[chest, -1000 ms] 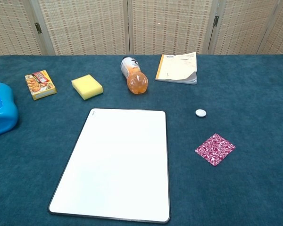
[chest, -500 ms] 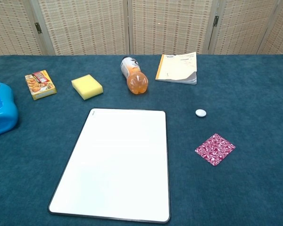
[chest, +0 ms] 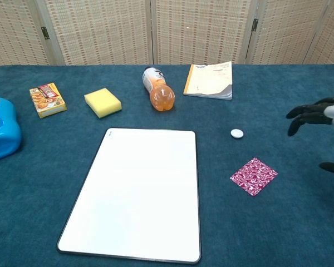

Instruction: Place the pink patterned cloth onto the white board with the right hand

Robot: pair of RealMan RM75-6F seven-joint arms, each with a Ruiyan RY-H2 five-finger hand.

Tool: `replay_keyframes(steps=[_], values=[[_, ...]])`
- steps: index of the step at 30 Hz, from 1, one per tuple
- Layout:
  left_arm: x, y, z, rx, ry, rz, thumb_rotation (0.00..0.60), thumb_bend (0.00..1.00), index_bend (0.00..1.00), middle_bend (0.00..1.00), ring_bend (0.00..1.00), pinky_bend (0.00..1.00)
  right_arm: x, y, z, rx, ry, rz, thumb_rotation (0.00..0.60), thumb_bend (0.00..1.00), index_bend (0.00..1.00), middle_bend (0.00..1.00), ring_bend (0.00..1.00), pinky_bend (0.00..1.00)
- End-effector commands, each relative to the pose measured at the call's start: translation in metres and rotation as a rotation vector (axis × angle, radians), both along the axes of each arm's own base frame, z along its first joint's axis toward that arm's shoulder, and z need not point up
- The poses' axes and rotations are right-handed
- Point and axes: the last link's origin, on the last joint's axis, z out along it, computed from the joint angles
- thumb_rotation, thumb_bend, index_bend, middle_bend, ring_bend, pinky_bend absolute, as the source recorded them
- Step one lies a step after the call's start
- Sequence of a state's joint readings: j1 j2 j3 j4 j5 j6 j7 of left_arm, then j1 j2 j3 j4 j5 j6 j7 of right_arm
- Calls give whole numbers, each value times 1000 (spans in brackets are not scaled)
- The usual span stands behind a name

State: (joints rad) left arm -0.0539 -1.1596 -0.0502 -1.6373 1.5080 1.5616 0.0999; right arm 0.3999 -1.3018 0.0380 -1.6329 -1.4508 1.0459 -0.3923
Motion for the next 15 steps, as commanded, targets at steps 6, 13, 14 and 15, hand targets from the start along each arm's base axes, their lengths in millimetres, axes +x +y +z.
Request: replay_keyframes(steps=[6,13,14,15], values=[[-5,-2,2,3,2,16,600,258,212,104,99,0,18,-18,-41,79,81,64,600,331,270,149,156,78],[-9,-3,3,4,1,29,600,258,212,104,99,0,32,-23,-61,112,102,99,600,331,271,149,156,78],[-10,-3,3,5,0,33,600,258,211,104,99,0,33,-23,-62,115,107,104,600,331,271,149,157,78],[-11,-3,3,6,-1,36,600,258,211,104,99,0,33,-23,-63,117,111,105,600,331,271,149,157,78]])
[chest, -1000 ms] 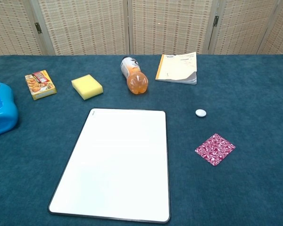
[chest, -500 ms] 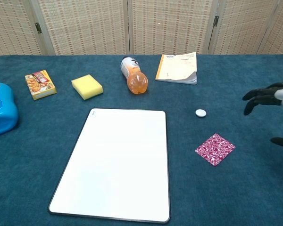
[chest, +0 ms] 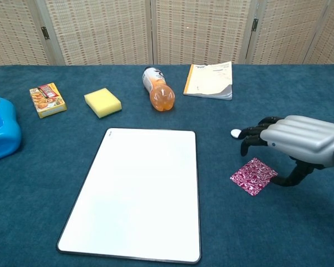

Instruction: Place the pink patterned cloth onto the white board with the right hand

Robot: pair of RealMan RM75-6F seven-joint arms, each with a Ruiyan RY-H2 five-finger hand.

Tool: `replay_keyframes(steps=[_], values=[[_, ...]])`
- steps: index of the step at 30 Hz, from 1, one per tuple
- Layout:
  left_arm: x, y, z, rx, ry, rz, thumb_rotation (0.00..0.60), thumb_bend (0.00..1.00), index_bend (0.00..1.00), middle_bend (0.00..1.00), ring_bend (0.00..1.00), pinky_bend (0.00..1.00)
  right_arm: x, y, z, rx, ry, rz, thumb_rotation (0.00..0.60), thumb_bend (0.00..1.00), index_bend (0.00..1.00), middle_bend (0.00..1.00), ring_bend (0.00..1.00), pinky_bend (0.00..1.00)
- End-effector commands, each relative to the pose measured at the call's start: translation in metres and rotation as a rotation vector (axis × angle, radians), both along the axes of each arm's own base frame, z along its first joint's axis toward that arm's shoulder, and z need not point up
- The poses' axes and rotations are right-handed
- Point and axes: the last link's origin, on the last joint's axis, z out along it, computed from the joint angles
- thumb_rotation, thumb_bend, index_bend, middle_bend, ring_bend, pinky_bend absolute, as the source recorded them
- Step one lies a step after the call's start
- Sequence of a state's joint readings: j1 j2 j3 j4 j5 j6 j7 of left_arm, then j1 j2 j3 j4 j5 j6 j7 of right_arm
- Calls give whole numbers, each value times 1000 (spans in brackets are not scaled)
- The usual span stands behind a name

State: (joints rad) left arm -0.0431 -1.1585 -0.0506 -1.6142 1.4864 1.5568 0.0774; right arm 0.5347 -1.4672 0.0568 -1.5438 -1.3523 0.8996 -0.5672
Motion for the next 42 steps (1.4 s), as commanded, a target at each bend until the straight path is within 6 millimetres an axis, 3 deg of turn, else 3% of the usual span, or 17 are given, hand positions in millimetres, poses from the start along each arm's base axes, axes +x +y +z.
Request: replay_keyframes(steps=[1,29,42], values=[[-2,0,0,1,-1,6,600,258,211,104,99,0,1,0,-4,7,12,4,600,331,271,149,156,78],[-6,-2,-1,-4,-1,21,600,258,212,104,99,0,-3,-1,-17,28,61,-7,600,331,295,163,157,78],[-8,-3,-2,-7,-4,24,600,258,212,104,99,0,-3,-2,-14,11,44,-21,600,331,385,182,160,78]])
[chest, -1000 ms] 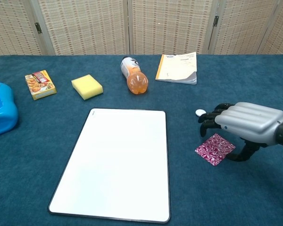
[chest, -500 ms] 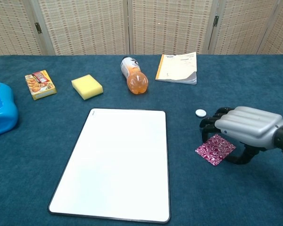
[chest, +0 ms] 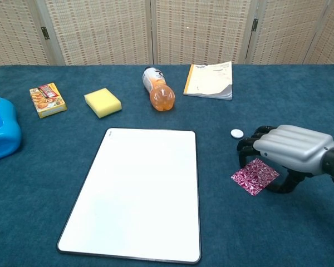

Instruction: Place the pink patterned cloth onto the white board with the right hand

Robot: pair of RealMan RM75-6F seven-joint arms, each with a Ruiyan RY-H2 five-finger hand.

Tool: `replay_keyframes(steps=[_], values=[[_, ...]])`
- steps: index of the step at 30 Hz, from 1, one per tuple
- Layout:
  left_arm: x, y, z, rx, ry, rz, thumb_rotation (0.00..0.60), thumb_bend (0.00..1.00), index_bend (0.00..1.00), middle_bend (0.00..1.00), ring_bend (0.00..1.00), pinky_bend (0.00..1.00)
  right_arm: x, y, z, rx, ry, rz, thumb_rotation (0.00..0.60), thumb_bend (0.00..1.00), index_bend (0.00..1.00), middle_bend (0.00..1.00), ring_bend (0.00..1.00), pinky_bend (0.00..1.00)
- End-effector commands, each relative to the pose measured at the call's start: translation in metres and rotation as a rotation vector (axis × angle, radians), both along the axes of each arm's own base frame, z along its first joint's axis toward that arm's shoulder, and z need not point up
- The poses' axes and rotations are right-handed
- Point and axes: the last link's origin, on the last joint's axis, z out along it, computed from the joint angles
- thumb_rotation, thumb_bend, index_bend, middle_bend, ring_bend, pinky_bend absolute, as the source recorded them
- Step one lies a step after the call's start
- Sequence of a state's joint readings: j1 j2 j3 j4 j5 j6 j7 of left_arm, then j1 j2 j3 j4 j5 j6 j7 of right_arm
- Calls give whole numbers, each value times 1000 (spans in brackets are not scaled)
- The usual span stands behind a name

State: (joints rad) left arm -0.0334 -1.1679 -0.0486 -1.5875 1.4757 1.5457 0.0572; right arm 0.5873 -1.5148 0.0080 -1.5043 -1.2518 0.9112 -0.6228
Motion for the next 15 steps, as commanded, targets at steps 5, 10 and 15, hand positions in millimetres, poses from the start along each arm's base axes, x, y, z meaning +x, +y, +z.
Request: replay_keyframes(steps=[5,10,15], values=[[1,0,0,3,0,-4,600,258,212,104,99,0,6,-1,7,-18,-31,3,600,331,387,183,159,78],[0,-1,1,3,1,-1,600,258,212,104,98,0,18,-3,9,-23,-57,25,600,331,387,183,160,78],[1,-1,2,4,4,-1,600,258,212,104,99,0,44,-10,2,-4,-81,73,600,331,387,183,160,78]])
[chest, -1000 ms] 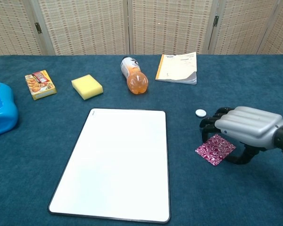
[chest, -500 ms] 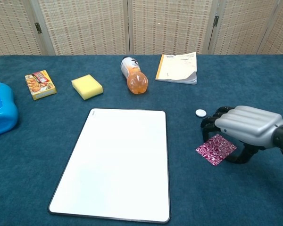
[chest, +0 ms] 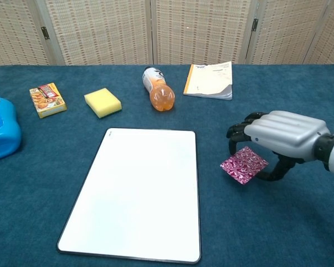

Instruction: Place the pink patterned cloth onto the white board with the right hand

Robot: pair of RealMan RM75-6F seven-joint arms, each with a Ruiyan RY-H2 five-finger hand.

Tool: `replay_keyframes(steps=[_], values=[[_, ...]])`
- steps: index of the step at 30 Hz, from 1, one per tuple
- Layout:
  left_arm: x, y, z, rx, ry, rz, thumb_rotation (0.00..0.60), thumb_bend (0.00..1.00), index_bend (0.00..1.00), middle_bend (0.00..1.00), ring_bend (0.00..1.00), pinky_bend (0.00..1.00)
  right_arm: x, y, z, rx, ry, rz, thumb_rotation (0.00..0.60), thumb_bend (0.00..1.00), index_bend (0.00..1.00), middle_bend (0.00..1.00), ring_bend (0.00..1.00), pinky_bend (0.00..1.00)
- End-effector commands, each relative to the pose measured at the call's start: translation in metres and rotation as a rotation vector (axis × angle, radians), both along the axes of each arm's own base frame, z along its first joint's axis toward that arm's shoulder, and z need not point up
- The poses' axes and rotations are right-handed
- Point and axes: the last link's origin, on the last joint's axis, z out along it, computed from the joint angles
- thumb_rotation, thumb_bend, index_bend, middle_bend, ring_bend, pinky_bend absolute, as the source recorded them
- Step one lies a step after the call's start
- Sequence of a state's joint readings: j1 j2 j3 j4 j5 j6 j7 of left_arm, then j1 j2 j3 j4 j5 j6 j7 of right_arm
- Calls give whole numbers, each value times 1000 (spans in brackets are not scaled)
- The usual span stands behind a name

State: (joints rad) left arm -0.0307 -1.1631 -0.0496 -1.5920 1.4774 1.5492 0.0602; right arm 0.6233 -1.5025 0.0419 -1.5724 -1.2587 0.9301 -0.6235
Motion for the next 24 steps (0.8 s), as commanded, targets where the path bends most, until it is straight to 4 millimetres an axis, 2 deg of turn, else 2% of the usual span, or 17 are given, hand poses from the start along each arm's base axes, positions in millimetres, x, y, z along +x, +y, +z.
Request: replay_keyframes(steps=[1,9,19,21,24], values=[[1,0,0,0,0,-2,600,258,212,104,99,0,22,-6,-7,14,-16,39,600,331,387,183,159,78],[1,0,3,4,5,-2,600,258,212,104,99,0,75,-22,-32,57,-50,86,600,331,387,183,159,78],[-4,-3,4,6,2,16,600,258,212,104,99,0,117,-32,-67,86,-30,117,600,331,384,183,159,78],[-5,-4,4,7,3,17,600,258,212,104,99,0,121,-33,-70,87,-32,118,600,331,334,182,158,78],[-6,-4,5,10,2,19,600,258,212,104,99,0,124,-33,-70,89,-36,121,600,331,175,178,155,78]])
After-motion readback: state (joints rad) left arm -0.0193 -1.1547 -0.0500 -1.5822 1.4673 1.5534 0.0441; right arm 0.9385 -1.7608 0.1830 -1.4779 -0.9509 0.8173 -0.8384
